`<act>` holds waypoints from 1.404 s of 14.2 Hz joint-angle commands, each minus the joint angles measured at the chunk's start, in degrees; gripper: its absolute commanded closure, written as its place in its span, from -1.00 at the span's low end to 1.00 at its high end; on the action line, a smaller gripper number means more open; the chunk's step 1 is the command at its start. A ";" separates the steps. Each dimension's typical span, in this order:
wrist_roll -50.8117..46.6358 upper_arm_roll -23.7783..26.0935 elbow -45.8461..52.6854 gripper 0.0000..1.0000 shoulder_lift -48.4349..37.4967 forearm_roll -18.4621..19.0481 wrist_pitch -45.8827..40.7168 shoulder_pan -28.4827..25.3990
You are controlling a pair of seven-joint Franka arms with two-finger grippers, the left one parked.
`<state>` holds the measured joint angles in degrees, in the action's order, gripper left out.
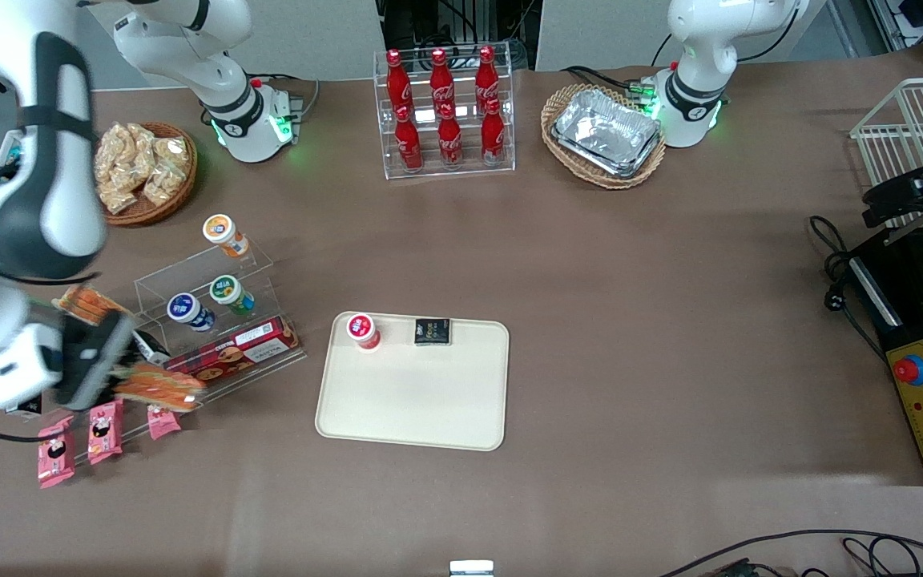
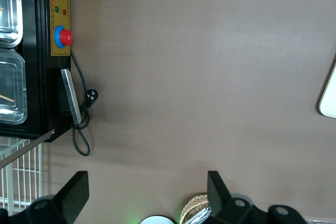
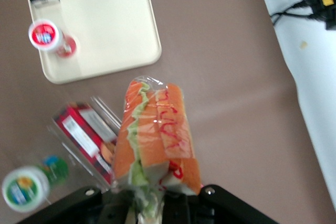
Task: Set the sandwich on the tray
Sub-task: 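Lift the sandwich and carry it toward the cream tray, then lower the sandwich onto the tray and open the right gripper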
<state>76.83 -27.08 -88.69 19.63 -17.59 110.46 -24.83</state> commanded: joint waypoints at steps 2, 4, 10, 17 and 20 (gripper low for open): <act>-13.87 -0.60 0.27 0.68 2.95 0.89 1.06 -8.37; -17.14 -0.60 0.27 0.68 5.32 0.80 4.66 -11.98; -27.24 -0.52 2.19 0.68 14.72 0.63 16.18 -20.95; -28.93 2.38 8.18 0.68 25.80 0.36 24.35 -22.54; -28.93 4.14 8.79 0.68 28.70 0.36 28.57 -22.54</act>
<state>48.72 -23.82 -83.18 44.50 -17.36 135.98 -47.75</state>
